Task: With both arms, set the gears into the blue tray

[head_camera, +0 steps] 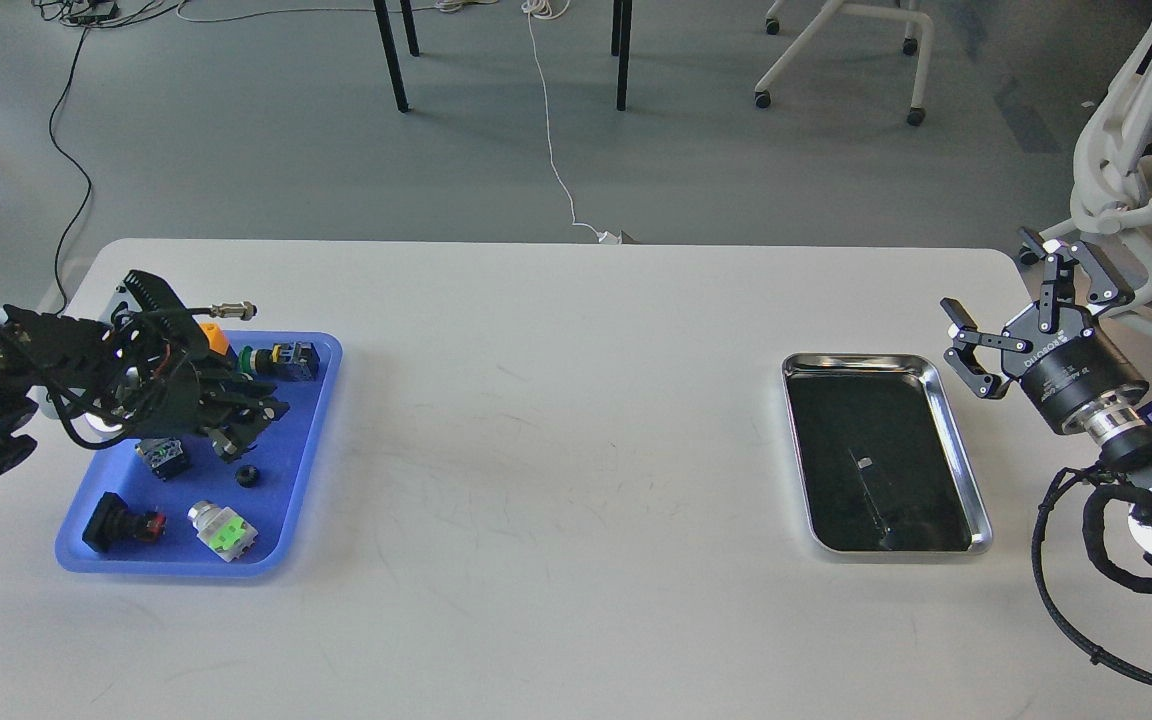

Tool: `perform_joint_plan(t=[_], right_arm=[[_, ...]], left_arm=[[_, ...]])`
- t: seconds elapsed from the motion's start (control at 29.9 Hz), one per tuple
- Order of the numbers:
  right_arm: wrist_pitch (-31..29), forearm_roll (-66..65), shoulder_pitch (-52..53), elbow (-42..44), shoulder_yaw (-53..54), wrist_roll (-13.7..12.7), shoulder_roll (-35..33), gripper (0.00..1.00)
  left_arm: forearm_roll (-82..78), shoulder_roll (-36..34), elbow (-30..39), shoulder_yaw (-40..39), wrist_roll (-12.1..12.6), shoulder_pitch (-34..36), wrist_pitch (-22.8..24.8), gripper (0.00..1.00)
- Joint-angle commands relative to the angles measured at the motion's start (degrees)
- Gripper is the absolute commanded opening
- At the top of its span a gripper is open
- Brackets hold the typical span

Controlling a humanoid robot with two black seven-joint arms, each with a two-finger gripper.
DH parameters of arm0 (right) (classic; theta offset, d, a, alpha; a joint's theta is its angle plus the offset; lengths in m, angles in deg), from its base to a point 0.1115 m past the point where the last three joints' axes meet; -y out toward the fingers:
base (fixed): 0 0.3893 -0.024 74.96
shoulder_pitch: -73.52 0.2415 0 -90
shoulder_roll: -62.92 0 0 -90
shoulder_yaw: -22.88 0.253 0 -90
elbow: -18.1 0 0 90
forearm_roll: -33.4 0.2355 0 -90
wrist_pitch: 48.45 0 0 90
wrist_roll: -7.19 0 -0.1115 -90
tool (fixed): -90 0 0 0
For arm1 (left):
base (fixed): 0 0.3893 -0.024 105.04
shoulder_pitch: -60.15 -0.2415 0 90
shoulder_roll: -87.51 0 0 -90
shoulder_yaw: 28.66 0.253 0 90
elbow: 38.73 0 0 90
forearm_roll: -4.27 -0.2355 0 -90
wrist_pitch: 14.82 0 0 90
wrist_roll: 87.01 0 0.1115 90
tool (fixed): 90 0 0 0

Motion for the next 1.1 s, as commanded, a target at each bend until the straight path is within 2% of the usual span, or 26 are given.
perform_joint_plan(t=[0.0,0.2,0.53,0.94,1.07], right_arm=[[0.05,-0.06,0.0,-0.08,-0.02,0.0,-0.05,0.97],[0.05,-0.06,-0.08,-0.08,0.07,0.0,-0.13,0.97],[0.05,-0.06,-0.52,0.0,0.07,0.0,-0.13,0.97],[0.05,-0.06,-0.79,0.0,0.07,0.0,-0.05,0.97],[0.05,-0.06,-0.7,0.0,-0.02,0.0,-0.13,0.97]], left_arm=[[0.0,0.01,-0.7,-0.4,0.02,-0.79,-0.11,0.15],[0.0,0.45,-5.54,-0.4,0.02,-1.76,-1.07,0.16],[0.0,1.33,-5.72,-0.05,0.02,-1.76,-1.16,0.24],[0.0,1.77,-4.93,-0.22,0.02,-1.41,-1.25,0.66],[0.0,1.33,-2.74,-1.8,0.02,-0.53,-1.25,0.74]])
